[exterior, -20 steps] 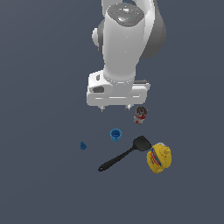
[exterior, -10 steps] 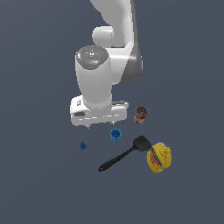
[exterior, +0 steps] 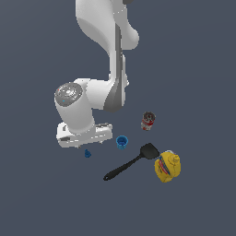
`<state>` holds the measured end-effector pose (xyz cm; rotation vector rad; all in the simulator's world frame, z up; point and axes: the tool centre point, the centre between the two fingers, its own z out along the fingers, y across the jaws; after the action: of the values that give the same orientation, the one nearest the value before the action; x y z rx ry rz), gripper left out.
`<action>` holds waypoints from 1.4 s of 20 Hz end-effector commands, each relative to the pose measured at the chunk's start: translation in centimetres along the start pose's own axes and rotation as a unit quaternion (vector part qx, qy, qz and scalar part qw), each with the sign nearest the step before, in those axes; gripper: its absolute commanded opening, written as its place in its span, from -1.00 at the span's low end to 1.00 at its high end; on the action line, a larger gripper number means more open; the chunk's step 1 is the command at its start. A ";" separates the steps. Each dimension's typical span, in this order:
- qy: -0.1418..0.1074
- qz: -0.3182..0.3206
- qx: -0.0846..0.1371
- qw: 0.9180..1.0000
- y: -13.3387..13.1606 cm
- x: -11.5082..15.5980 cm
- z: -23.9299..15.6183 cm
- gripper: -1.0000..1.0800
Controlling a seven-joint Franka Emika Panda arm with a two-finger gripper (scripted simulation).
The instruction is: Pick up a designated object from a clutter of objects.
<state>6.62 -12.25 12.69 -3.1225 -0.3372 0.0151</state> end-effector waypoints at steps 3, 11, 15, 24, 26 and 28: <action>0.003 -0.009 -0.001 1.000 2.1 -0.3 2.2 0.92; 0.004 -0.013 -0.001 1.000 3.1 -0.6 3.3 0.92; 0.004 -0.013 -0.001 1.000 3.2 -0.6 4.0 0.92; 0.005 -0.014 -0.001 1.000 3.2 -0.7 8.0 0.92; 0.005 -0.014 -0.001 1.000 3.2 -0.6 8.4 0.92; 0.005 -0.014 -0.001 1.000 3.2 -0.6 8.5 0.92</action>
<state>6.58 -15.54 4.32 -3.1179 -0.3805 0.0027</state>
